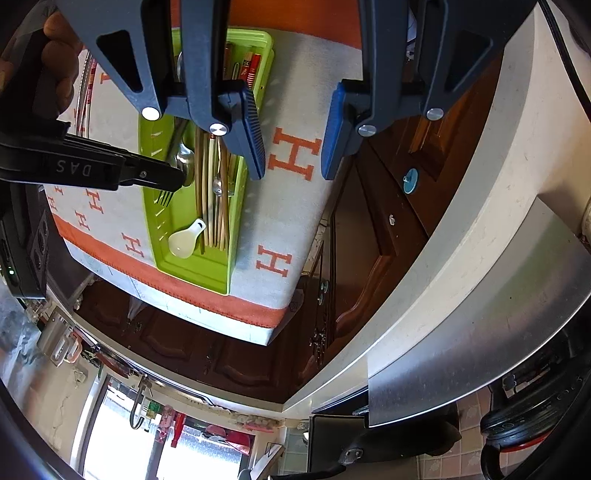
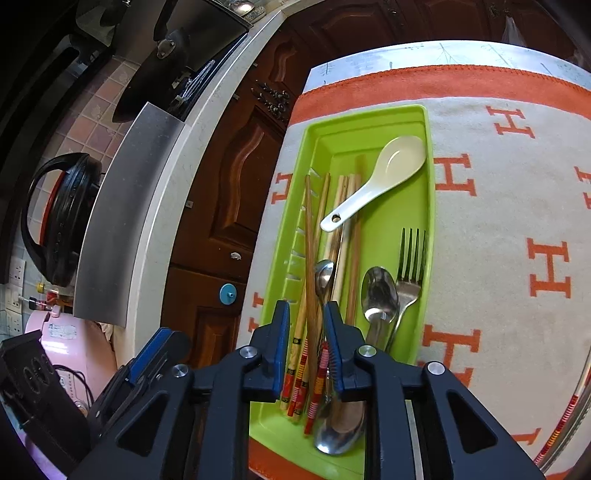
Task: Organize utensils
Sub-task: 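Carry the brown chopstick into the green tray and open the right tool, then grasp another red-striped chopstick with the left tool while the right tool approaches the silver spoon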
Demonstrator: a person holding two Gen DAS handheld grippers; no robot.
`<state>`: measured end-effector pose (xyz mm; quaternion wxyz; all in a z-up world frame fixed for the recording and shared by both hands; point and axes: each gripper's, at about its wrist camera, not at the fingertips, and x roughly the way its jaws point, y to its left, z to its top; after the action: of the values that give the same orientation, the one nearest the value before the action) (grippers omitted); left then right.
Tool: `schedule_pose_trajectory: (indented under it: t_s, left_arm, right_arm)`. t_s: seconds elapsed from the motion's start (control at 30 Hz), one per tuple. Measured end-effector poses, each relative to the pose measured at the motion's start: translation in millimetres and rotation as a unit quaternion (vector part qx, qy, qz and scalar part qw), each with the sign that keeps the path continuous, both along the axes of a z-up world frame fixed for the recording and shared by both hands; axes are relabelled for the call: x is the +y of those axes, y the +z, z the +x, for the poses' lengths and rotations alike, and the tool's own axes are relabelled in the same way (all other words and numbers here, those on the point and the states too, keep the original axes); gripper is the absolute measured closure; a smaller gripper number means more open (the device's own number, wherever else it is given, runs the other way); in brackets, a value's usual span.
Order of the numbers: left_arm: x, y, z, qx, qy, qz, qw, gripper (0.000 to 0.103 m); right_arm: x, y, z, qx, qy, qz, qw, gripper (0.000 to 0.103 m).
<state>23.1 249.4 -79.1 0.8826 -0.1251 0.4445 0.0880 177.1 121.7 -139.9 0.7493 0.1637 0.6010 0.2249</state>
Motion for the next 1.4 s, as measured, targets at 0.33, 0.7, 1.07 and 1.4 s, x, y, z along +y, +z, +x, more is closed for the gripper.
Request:
schedule_pose_trajectory:
  t_s: [0.33, 0.7, 1.07, 1.4]
  left_arm:
    - [-18, 0, 3, 0.004, -0.020, 0.004, 0.9998, 0.072]
    - [-28, 5, -4, 0.008, -0.025, 0.020, 0.9995, 0.067]
    - [-55, 11, -12, 0.016, -0.050, 0.043, 0.9977, 0.062]
    - [-120, 13, -8, 0.025, -0.116, 0.059, 0.9911, 0.062]
  right_arm:
    - [-22, 14, -20, -0.034, 0.016, -0.026, 0.999, 0.084]
    - [-61, 28, -55, -0.070, 0.020, -0.052, 0.996, 0.084]
    - [-118, 37, -82, -0.082, -0.010, -0.061, 0.995, 0.084]
    - [-191, 32, -95, -0.079, -0.068, -0.065, 0.992, 0.084]
